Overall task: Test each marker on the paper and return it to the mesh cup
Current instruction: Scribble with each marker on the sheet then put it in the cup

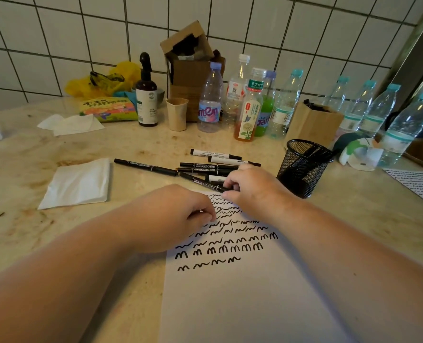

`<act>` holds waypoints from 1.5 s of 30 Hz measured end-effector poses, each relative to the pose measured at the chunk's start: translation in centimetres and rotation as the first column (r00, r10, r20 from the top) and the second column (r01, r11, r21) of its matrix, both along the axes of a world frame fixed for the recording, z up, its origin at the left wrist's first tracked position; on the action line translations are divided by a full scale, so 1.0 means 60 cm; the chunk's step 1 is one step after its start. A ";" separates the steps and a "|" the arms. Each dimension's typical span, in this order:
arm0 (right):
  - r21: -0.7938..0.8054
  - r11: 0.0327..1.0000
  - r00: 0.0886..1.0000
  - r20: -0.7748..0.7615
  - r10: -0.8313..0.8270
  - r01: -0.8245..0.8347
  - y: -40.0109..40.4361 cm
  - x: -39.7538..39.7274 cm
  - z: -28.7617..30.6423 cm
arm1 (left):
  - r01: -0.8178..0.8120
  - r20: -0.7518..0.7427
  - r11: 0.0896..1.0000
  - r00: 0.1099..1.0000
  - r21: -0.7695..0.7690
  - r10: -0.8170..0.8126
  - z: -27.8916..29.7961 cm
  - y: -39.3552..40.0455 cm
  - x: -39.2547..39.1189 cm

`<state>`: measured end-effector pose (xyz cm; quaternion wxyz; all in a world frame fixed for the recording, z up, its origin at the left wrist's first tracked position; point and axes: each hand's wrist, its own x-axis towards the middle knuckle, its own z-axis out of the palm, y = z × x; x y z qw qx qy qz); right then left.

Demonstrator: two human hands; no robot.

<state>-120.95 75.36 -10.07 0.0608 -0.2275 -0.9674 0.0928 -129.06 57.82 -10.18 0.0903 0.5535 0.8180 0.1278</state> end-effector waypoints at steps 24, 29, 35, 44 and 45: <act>-0.807 0.347 0.848 -0.527 -0.055 -0.479 -0.028 0.154 -0.015 | 0.072 0.232 0.980 0.966 0.186 -0.115 0.004 0.010 0.024; -0.764 0.397 0.818 -0.572 -0.052 -0.509 -0.026 0.153 -0.014 | 0.135 0.196 0.973 0.965 0.188 -0.172 0.005 0.009 0.027; -0.699 0.460 0.714 -0.677 -0.179 -0.547 0.002 0.161 -0.004 | 0.132 0.335 0.990 0.932 0.046 -0.140 0.015 -0.004 0.004; -0.778 0.534 0.893 -0.442 -0.087 -0.333 -0.006 0.165 -0.010 | 0.043 0.088 0.997 0.995 0.059 -0.048 -0.002 0.003 -0.001; -0.799 0.521 0.910 -0.404 -0.091 -0.302 -0.006 0.165 -0.011 | 0.036 0.079 0.998 0.996 0.051 -0.039 -0.004 0.001 -0.003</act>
